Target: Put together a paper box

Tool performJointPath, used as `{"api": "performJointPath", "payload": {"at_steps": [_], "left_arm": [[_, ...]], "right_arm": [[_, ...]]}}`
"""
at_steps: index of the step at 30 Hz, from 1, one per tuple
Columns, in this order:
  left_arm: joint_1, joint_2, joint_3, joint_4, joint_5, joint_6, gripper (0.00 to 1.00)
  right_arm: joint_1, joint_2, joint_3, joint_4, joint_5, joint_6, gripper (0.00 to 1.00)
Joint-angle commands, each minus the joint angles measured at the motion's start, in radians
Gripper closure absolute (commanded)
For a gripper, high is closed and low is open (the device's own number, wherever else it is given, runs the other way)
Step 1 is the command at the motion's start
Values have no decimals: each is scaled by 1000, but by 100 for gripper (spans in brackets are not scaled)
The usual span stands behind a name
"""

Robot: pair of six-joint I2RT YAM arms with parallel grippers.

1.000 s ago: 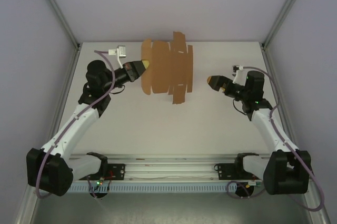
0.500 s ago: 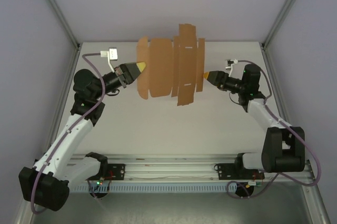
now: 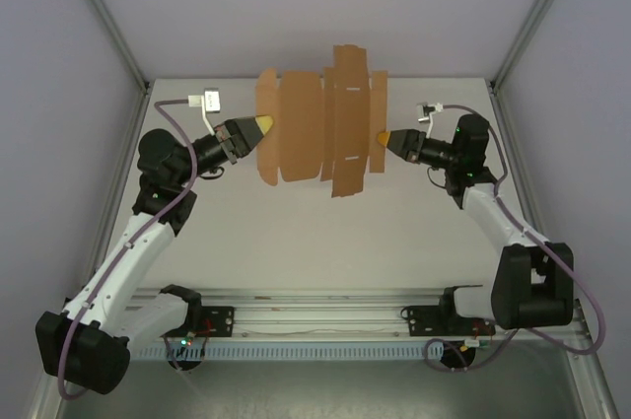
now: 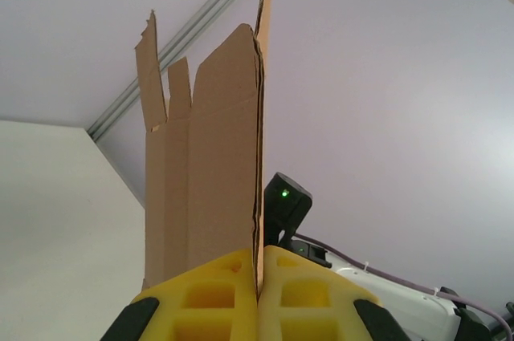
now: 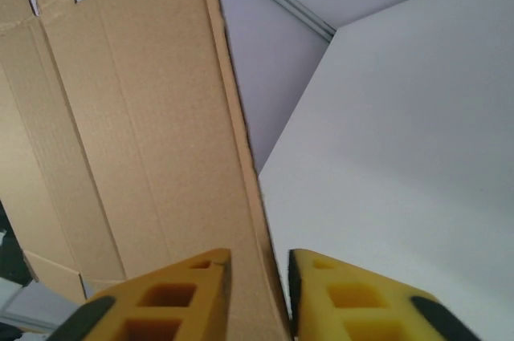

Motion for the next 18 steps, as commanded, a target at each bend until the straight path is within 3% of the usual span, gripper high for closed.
{"api": "performJointPath", "payload": {"at_steps": [1, 7, 9, 11, 14, 15, 16, 17, 18], "left_arm": [[-6, -21, -14, -4, -11, 30, 100], [-5, -20, -21, -34, -23, 47, 100], [-5, -26, -23, -41, -29, 52, 100], [-6, -34, -19, -75, -48, 77, 100], [-5, -47, -16, -139, -90, 121, 100], [-5, -53, -7, -208, -127, 160, 77], [-5, -58, 7, -314, -198, 217, 33], [-4, -67, 18, -441, -301, 261, 1], [-5, -71, 20, -539, -403, 288, 0]], "right_arm": [[3, -39, 7, 22, -44, -22, 78], [6, -70, 20, -70, -44, -105, 87], [6, -85, 23, -107, -36, -137, 94], [6, -102, 22, -156, -2, -172, 100], [10, -119, 50, -329, 91, -282, 100], [15, -121, 63, -400, 133, -331, 100], [19, -119, 74, -457, 178, -374, 100], [29, -114, 84, -521, 219, -426, 100], [39, -104, 97, -585, 255, -481, 100]]}}
